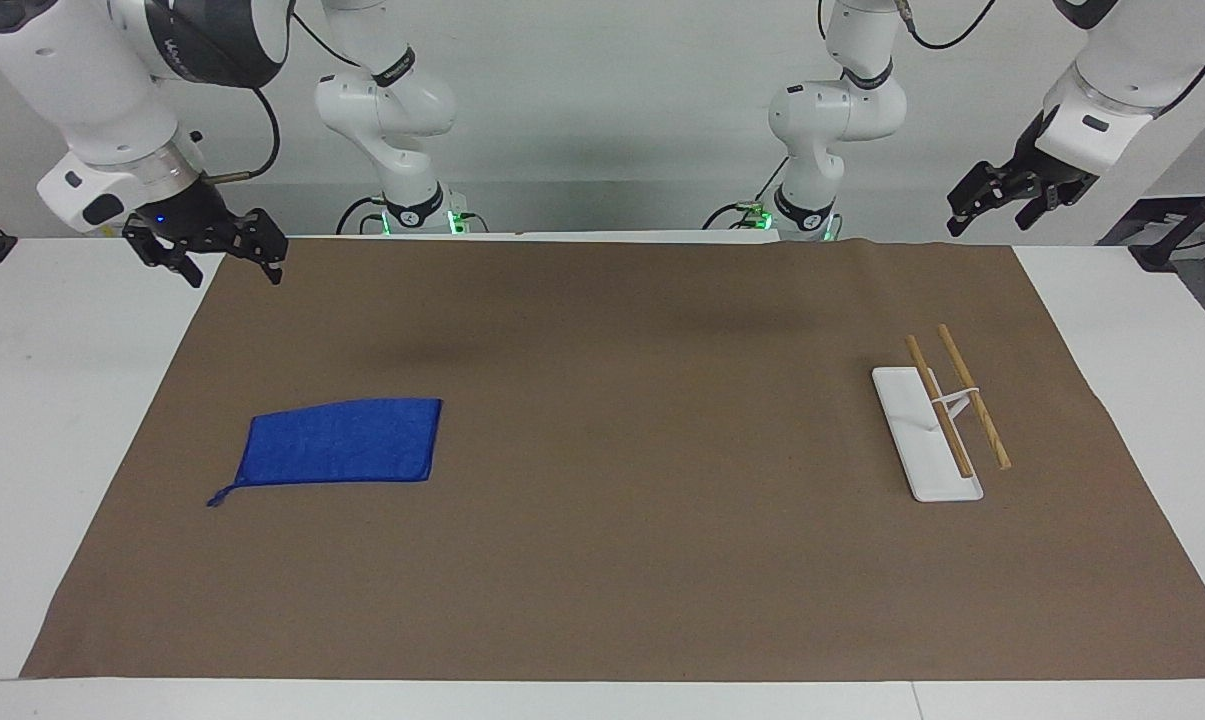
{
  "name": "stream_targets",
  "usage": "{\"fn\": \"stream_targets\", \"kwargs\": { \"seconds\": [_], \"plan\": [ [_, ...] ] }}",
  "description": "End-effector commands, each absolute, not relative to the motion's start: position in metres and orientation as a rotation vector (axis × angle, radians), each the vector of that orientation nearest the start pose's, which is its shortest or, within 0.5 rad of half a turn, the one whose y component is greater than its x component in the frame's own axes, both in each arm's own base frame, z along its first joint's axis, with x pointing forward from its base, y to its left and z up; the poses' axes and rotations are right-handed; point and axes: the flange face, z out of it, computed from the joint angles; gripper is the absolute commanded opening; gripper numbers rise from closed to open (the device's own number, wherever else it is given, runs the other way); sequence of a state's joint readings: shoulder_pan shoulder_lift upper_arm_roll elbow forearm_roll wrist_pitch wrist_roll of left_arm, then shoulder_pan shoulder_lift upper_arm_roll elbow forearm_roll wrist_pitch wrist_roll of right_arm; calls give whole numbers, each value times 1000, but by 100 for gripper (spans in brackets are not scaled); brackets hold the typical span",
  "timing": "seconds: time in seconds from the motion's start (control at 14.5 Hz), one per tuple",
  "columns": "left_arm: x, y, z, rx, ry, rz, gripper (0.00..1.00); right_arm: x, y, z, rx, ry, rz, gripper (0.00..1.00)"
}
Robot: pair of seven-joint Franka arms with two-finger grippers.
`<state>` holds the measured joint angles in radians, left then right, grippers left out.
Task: Right arm passes towel to left arm to hang
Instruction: 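Move the right gripper down to the blue towel's near edge, then close the right gripper on the blue towel's edge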
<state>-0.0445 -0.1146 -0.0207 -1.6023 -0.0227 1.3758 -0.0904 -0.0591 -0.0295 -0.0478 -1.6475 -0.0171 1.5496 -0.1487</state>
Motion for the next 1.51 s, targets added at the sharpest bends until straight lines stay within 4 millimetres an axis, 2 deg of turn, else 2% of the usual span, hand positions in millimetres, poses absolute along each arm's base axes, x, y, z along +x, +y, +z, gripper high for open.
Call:
{"fn": "stream_targets", "kwargs": {
  "seconds": [0.0, 0.28, 0.34, 0.48, 0.69, 0.76, 0.83, 0.89, 1.03, 1.24, 1.44],
  "plan": [
    [490, -34, 657, -3140, -35, 184, 100, 538, -63, 603, -3148, -61, 99, 100],
    [489, -34, 657, -3139, -35, 187, 100, 545, -55, 599, -3155, -81, 38, 100],
    [490, -34, 657, -3139, -36, 187, 100, 551, -50, 585, -3155, -102, 35, 100],
    [489, -34, 657, -3139, -35, 187, 100, 569, -49, 534, -3152, -109, 56, 100],
    [490, -34, 657, -3139, -35, 189, 100, 593, -44, 459, -3155, -131, -2, 100],
    [489, -34, 657, -3139, -35, 187, 100, 594, -45, 431, -3154, -145, -14, 100],
    [490, -34, 657, -3140, -35, 184, 100, 594, -48, 393, -3153, -208, -44, 100],
    [490, -34, 657, -3140, -35, 184, 100, 593, -57, 365, -3154, -246, -92, 100],
    [490, -34, 657, -3139, -36, 187, 100, 587, -63, 321, -3150, -308, -108, 100],
    [490, -34, 657, -3140, -35, 184, 100, 580, -68, 300, -3145, -303, -51, 99],
    [490, -34, 657, -3139, -36, 187, 100, 576, -68, 295, -3141, -320, -37, 99]
  ]
}}
